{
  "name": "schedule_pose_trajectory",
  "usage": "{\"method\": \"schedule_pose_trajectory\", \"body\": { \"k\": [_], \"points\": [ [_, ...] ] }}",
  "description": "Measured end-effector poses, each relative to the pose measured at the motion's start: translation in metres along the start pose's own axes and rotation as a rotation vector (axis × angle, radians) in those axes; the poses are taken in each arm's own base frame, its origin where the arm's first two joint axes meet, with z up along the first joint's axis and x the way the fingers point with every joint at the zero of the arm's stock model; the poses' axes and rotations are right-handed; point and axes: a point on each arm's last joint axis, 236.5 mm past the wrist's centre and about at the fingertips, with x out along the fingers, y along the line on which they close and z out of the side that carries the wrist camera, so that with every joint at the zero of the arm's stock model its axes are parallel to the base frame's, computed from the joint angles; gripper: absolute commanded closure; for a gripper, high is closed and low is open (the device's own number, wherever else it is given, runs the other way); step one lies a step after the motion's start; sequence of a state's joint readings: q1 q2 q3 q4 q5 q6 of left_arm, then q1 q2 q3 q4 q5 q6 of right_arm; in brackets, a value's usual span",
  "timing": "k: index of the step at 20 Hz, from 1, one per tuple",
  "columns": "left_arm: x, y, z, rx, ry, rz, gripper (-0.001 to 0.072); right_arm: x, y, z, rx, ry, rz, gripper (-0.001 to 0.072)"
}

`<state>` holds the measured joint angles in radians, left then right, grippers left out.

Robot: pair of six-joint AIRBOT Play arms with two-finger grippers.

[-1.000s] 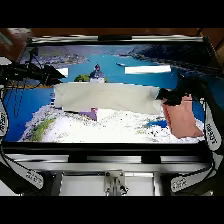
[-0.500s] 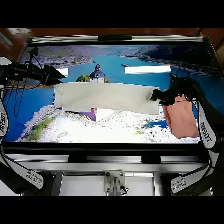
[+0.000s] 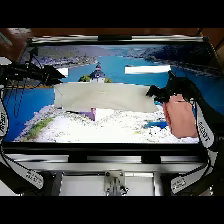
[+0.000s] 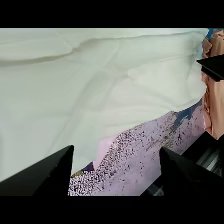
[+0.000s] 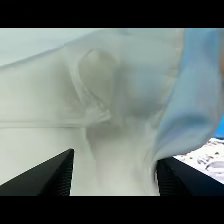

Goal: Fold the shirts.

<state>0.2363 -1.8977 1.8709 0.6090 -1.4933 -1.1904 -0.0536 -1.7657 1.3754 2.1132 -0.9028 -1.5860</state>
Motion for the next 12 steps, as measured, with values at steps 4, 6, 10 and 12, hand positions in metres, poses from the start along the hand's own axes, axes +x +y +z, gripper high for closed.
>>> {"method": "schedule_pose_trajectory", "body": {
  "k": [4, 6, 10, 12],
  "points": [
    [0.000, 0.001, 0.004, 0.000, -0.018, 0.007, 0.0101, 0.012, 0.016, -0.007, -0.028, 0.009, 0.022, 0.0557],
    [0.000, 0.002, 0.006, 0.001, -0.025, 0.010, 0.0101, 0.014, 0.021, -0.008, -0.039, 0.009, 0.025, 0.0664],
    [0.007, -0.002, 0.008, 0.031, -0.029, 0.012, 0.0182, -0.007, 0.035, 0.003, -0.093, -0.049, 0.042, 0.0665],
    [0.015, -0.008, 0.008, 0.048, -0.021, 0.009, 0.0248, -0.028, 0.047, 0.011, -0.122, -0.094, 0.057, 0.0665]
  ]
}}
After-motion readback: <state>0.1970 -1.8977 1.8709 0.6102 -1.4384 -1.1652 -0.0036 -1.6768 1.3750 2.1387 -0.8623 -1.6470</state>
